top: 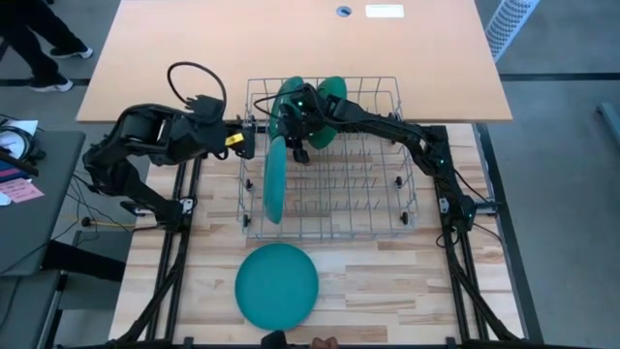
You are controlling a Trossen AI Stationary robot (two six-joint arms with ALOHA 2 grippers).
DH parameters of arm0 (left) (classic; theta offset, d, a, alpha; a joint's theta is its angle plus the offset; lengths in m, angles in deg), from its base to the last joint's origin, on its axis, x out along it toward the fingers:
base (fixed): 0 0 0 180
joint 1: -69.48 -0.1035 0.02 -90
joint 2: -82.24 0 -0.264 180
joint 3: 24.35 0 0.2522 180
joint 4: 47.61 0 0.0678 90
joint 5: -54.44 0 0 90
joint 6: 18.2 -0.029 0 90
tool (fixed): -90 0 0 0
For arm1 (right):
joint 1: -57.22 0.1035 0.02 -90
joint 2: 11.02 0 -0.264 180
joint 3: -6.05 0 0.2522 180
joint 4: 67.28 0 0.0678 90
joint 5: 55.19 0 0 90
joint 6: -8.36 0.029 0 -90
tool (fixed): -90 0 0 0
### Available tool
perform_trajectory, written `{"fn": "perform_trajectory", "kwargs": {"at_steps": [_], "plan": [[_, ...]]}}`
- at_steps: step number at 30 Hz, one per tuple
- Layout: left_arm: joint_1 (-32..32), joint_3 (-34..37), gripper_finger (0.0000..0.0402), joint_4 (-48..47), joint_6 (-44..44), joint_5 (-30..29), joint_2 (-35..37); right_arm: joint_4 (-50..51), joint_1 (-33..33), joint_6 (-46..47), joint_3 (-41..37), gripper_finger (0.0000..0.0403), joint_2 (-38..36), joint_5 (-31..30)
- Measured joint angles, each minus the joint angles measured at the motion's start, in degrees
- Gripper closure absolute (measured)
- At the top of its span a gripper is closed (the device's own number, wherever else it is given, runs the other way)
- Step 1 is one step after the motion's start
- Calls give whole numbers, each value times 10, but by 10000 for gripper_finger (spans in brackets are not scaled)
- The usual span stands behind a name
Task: Sort dishes
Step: Put the blue plate into the dish rack
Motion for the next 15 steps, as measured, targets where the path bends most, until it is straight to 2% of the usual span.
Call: {"fn": "perform_trajectory", "kwargs": {"at_steps": [5, 15], "plan": [[-2, 31, 263, -5, -1, 1, 1, 37, 0, -40, 0, 316, -10, -19], [-20, 46, 263, 1, -20, 12, 1, 116, -4, -44, 2, 206, -19, -32]]}}
